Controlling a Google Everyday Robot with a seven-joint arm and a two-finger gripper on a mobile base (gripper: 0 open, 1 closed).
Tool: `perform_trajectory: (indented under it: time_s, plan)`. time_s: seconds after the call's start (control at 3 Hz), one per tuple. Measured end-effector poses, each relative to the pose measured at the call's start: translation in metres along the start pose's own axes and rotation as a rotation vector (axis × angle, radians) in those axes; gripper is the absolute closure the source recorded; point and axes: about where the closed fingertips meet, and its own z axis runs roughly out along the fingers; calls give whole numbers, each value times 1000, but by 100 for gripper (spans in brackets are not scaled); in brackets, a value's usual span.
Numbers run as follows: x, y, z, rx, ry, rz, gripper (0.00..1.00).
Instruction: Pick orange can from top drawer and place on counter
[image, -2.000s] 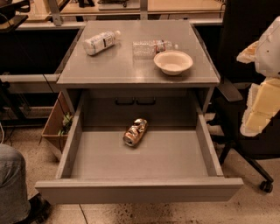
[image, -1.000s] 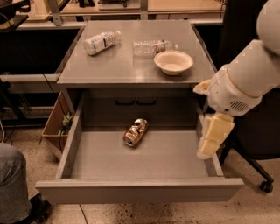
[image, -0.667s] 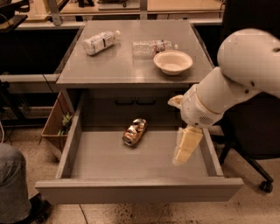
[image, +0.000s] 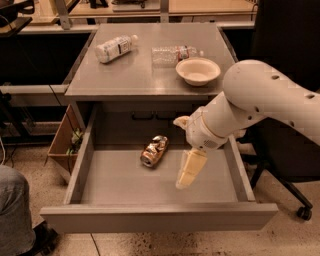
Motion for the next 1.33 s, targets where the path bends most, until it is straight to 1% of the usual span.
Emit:
perform_trajectory:
  time_s: [0.33,0.67,1.33]
  plan:
    - [-6,-4,4,4,-3,-21,0]
    - [-20,-21,16,18,-21,-77,0]
    - [-41,-58,59,21,-66,-206,0]
